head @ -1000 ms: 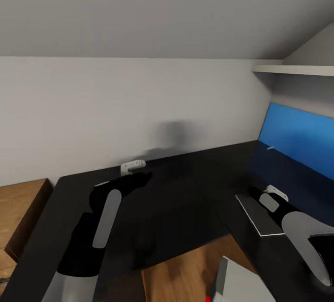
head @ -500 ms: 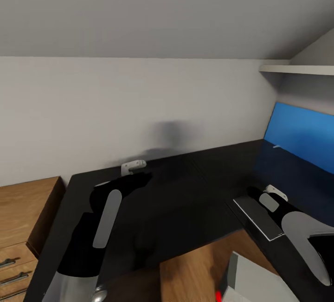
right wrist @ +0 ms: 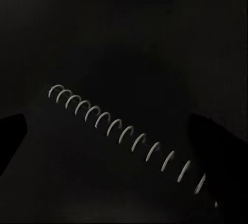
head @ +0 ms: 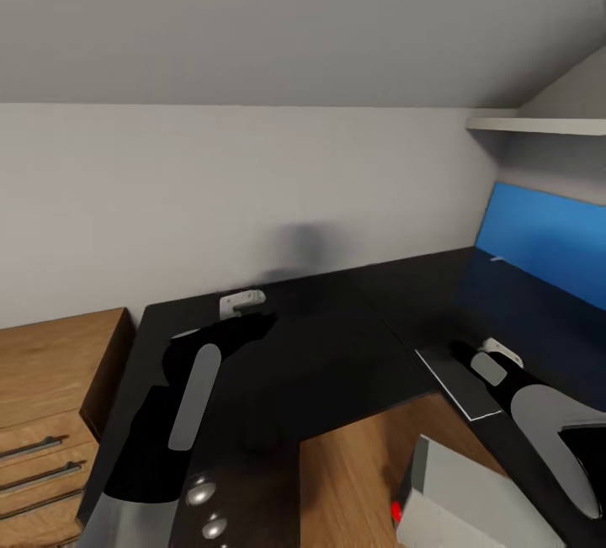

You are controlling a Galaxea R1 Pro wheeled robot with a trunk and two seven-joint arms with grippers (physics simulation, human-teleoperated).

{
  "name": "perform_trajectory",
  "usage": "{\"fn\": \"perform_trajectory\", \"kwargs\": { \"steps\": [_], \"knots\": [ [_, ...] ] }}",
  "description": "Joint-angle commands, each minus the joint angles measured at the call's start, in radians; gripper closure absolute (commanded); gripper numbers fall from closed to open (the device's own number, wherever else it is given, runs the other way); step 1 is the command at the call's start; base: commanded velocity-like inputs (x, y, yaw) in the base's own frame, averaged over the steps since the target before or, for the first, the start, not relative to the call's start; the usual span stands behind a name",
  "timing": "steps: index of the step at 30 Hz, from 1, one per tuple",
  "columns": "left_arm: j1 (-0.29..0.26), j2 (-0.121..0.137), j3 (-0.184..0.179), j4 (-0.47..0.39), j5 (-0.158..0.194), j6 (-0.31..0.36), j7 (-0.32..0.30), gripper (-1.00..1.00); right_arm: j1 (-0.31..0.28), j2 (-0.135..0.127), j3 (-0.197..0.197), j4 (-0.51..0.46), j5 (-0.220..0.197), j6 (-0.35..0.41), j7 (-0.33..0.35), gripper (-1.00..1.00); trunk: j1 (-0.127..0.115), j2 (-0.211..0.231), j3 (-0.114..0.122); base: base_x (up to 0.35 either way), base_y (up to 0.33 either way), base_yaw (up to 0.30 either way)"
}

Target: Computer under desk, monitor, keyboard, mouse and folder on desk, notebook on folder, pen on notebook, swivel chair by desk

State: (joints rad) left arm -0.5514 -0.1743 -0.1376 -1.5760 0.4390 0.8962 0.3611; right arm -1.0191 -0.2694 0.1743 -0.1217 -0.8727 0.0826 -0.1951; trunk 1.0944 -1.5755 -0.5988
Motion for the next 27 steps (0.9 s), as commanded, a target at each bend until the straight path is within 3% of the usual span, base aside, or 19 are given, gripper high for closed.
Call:
{"fn": "perform_trajectory", "kwargs": {
  "steps": [1,27],
  "knots": [
    [-0.001,0.000,0.000,-0.001,0.010,0.003,0.010,-1.00,0.001,-0.001,-0.001,0.051,-0.015,0.009,-0.009,-1.00,0.000,0.000,-0.001,-0.246,0.004,0.000],
    [-0.001,0.000,0.002,-0.001,0.010,0.003,0.010,-1.00,0.001,0.001,0.000,0.051,-0.015,0.009,-0.007,-1.00,0.000,0.000,-0.001,-0.107,0.042,0.000]
  ]
}}
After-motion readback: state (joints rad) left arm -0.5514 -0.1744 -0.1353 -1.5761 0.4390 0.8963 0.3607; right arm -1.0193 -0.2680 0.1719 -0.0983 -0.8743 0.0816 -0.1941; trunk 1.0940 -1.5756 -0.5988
